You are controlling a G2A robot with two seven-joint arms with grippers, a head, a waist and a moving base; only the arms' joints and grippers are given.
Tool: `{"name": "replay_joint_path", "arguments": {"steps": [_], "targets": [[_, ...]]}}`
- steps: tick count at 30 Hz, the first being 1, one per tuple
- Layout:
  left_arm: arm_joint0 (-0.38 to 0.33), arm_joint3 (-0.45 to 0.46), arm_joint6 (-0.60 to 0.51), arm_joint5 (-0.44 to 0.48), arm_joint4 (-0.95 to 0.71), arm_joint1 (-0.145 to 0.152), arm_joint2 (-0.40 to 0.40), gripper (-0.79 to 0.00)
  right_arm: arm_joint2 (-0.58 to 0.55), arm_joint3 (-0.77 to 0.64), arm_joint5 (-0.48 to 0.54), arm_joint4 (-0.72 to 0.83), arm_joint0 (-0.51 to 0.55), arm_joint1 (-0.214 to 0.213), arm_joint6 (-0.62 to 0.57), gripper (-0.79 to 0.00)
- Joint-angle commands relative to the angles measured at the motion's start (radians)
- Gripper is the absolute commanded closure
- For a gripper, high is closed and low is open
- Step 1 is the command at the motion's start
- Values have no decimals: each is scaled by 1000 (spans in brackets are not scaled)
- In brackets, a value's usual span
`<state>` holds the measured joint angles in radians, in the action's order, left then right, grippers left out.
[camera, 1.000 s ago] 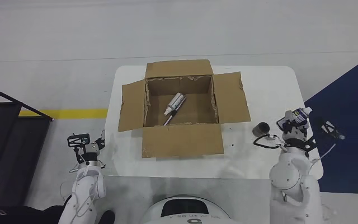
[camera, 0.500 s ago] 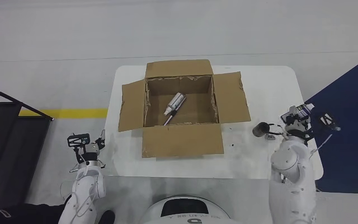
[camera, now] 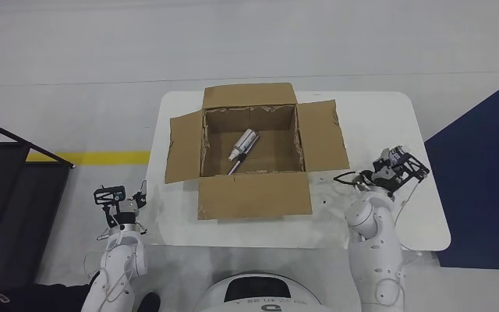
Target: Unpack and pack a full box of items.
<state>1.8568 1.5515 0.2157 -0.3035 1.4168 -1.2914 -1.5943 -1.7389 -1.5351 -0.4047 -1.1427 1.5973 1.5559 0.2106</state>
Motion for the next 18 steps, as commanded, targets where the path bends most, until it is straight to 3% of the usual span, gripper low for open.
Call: {"name": "replay_joint_path", "arguments": {"steps": [1,9,18], "targets": [[0,0,0,0,0,0,0,-785,-15,-7,0,11,4,-2,-14,0],[0,0,0,0,0,0,0,-785,-107,6,-8,52,-3,-13,-48,0],[0,0,0,0,0,0,0,-785,-107,115,-58,-13,-56,-18,0,0]]}}
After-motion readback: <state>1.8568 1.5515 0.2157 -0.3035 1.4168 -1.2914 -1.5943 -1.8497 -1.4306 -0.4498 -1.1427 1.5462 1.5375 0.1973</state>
